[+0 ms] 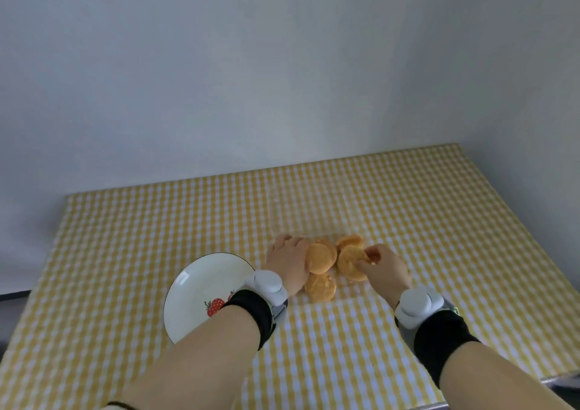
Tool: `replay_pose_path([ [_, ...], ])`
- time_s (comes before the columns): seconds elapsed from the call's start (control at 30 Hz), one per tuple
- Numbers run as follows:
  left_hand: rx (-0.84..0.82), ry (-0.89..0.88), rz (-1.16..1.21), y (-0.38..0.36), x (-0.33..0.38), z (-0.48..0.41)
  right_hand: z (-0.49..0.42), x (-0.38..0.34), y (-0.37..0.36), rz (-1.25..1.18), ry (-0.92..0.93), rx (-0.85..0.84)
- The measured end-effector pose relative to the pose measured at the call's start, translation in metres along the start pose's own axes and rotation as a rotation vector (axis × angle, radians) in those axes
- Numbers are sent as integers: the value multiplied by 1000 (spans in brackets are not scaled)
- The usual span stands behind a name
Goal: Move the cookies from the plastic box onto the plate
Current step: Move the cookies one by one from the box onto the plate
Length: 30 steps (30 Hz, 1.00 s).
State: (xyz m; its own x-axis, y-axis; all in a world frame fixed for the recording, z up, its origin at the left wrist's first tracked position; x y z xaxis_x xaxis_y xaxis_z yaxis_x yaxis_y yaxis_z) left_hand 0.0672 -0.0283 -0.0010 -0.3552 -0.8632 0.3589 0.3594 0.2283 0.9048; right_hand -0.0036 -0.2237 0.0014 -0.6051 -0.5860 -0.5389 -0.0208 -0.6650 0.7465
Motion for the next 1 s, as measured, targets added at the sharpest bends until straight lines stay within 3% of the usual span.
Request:
replay_pose_path([
  [0.17,-114,-57,-133,-9,8,-16,5,9,3,-38,-35,76],
  [0.4,-3,-72,-151,-11,7,-11,8,7,2,-63,-22,84],
  [0.6,35,-62,9,-6,5,4,16,-2,3,-99,-21,53],
  [0.83,253,244,608,37,-74,51,24,-72,-20,-179,133,-30],
  [1.0,382,558,763,45,-160,110,47,-136,-81,-195,227,-210],
])
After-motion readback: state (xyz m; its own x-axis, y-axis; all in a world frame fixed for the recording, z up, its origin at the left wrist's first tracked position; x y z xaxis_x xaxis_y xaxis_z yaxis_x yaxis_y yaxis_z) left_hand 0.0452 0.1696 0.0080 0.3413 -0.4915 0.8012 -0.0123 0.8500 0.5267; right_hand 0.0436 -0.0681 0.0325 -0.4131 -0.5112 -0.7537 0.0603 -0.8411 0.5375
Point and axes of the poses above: each hand's wrist, its own z-axis away from the middle knuckle, its own y-axis out of the back of the hand, x = y × z, the point moved 7 cm from there along -z, towards the middle knuckle, and after that the axes turned 2 degrees about z, right-handed, at the moved point
